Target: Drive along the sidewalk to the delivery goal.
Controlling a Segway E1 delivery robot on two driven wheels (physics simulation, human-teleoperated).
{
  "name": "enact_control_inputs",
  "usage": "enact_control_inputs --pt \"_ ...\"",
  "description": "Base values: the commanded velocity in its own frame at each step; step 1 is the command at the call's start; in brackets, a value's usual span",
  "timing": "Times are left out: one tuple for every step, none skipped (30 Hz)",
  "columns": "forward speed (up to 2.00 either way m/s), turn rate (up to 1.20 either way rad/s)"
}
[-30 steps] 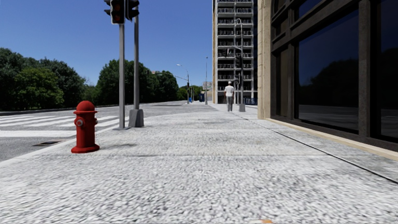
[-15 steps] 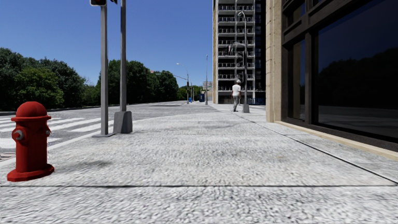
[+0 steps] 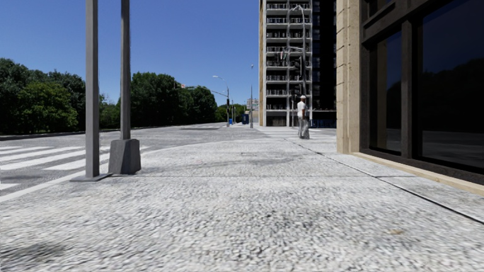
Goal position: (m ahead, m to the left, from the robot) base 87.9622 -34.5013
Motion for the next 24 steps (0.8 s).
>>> enact_control_inputs --pt "2.00 0.00" --pt "2.00 0.00" --pt "2.00 0.00" --pt "2.00 0.00" --pt "2.00 0.00" --pt "2.00 0.00" --pt "2.00 0.00" --pt "2.00 0.00" --pt "2.00 0.00" --pt "2.00 0.00" --pt "2.00 0.00" --pt "2.00 0.00" --pt "2.00 0.00" --pt "2.00 0.00" --pt "2.00 0.00" --pt "2.00 0.00" --pt "2.00 0.00" --pt "2.00 0.00" --pt "2.00 0.00" --pt "2.00 0.00" --pt "2.00 0.00" --pt "2.00 0.00" --pt "2.00 0.00" --pt "2.00 0.00"
